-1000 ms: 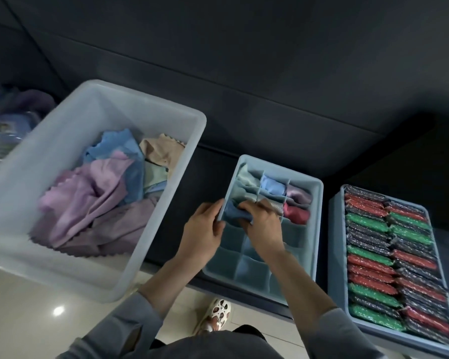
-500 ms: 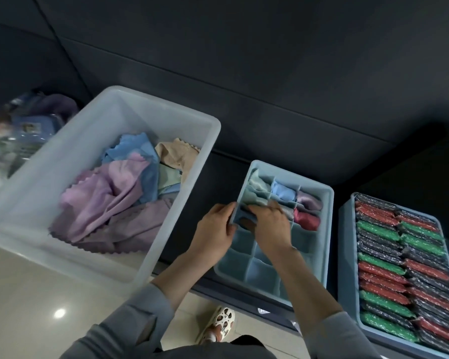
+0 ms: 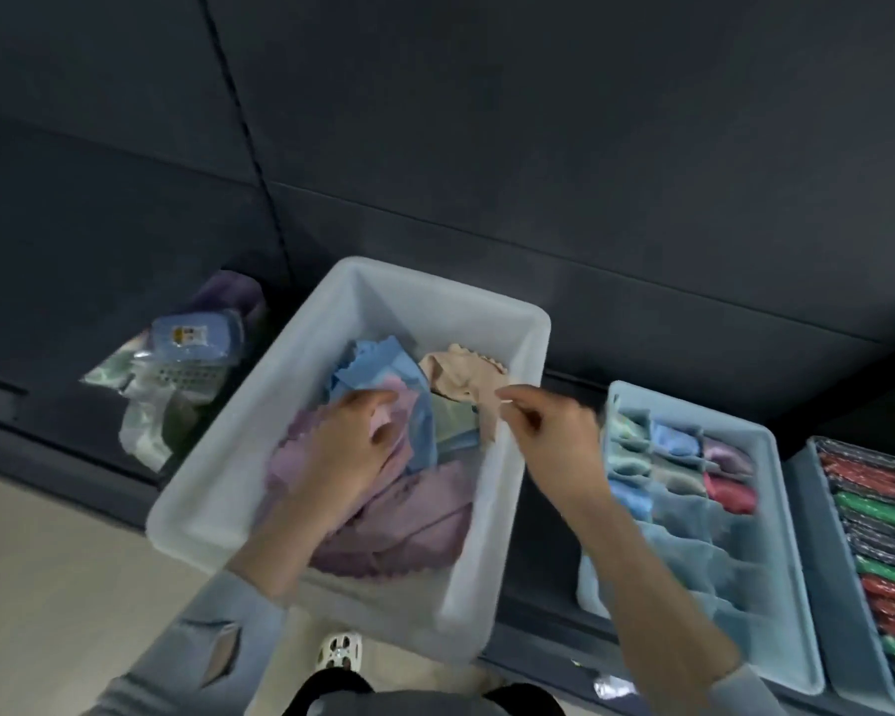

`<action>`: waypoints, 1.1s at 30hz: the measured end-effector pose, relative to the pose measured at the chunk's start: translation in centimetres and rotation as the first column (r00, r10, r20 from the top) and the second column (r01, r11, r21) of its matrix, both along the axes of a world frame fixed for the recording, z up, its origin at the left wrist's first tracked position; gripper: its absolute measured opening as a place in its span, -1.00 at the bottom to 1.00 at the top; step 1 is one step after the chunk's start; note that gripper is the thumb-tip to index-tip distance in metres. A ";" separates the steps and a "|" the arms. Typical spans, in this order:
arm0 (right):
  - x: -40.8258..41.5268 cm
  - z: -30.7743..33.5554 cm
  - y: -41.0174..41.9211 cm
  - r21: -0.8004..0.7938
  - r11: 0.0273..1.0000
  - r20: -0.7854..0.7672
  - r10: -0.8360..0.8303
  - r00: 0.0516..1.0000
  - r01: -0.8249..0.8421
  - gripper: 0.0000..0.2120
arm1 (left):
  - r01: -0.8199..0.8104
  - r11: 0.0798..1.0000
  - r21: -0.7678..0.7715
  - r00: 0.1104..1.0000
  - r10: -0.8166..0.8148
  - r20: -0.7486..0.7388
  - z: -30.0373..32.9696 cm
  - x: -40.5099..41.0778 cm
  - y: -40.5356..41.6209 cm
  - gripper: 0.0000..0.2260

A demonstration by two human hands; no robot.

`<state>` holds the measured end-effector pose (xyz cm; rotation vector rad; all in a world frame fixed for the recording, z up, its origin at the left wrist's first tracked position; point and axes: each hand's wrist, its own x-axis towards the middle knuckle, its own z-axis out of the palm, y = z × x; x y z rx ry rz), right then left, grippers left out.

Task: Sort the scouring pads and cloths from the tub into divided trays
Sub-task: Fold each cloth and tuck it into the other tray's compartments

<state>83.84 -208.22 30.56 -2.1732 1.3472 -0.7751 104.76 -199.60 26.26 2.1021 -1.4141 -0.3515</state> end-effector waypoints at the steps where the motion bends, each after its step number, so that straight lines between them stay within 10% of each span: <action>1: 2.5 -0.6 0.0 0.074 0.997 -0.058 0.041 0.997 -0.036 -0.81 | -0.011 0.997 0.081 1.000 0.010 0.016 -0.7 1.7 0.4 -0.72; 5: 10.7 -5.0 -1.1 0.423 0.904 -0.255 0.057 0.965 0.058 -0.71 | 0.105 0.927 0.361 0.993 -0.117 0.013 -3.1 5.9 1.1 -0.65; 9: 13.6 -7.2 -1.3 0.574 0.815 -0.115 -0.023 0.993 0.085 -0.59 | 0.245 0.890 0.384 0.967 -0.254 -0.028 -3.5 7.1 1.1 -0.61; 15: 10.8 -0.7 0.0 0.589 0.788 0.363 -0.059 0.930 -0.180 -0.91 | 0.318 0.945 0.083 0.945 -0.308 -0.111 0.4 8.6 -1.7 -0.36; 25: 2.8 11.4 -0.5 0.445 0.856 0.637 -0.096 0.765 -0.263 -0.70 | 0.464 0.862 -0.203 0.798 -0.506 -0.326 12.9 8.3 -5.6 -0.84; 30: 0.4 15.6 -0.1 0.317 0.914 0.420 0.104 0.902 -0.253 -0.47 | 0.362 0.849 -0.385 0.738 -0.513 -0.438 18.3 8.0 -6.2 -0.95; 33: 0.3 17.0 -0.2 0.240 0.961 0.066 0.124 0.990 -0.136 -0.81 | 0.294 0.847 -0.442 0.781 -0.480 -0.400 19.7 8.2 -7.1 -0.94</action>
